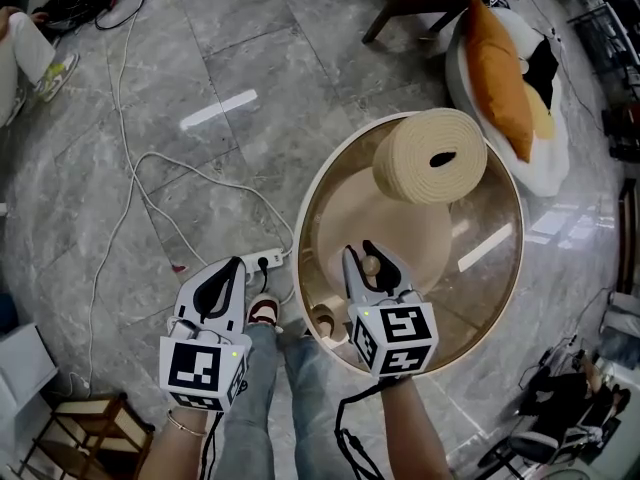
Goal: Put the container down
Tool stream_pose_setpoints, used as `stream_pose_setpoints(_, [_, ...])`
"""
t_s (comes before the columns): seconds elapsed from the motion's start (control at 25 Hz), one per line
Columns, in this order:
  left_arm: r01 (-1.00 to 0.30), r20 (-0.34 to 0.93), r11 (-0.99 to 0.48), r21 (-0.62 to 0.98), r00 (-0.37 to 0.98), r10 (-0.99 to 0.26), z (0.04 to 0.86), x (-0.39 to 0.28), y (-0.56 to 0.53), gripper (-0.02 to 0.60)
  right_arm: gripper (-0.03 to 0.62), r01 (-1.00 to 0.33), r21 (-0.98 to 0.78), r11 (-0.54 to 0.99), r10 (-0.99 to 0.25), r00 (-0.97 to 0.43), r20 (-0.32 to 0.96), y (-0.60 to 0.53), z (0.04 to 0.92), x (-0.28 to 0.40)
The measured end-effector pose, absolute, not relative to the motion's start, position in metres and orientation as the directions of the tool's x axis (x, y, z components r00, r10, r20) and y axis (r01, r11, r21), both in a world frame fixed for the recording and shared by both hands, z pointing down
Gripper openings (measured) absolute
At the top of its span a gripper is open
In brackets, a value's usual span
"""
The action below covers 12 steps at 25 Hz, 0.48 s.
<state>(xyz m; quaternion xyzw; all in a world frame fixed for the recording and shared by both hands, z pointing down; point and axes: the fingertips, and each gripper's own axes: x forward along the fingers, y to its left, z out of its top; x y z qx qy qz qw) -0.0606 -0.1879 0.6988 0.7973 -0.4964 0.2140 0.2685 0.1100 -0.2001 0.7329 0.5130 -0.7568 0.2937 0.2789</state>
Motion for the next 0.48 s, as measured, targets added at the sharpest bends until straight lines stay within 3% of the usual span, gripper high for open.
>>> stream_pose_setpoints(0.48, [-0.905, 0.615, -0.363, 0.222, 0.418, -0.669, 0.7061, -0.0592, -0.1821, -0.008, 0.115, -0.949, -0.155, 0.275, -0.644, -0.301, 0.703, -0.1945, 0.7341, 0.1104])
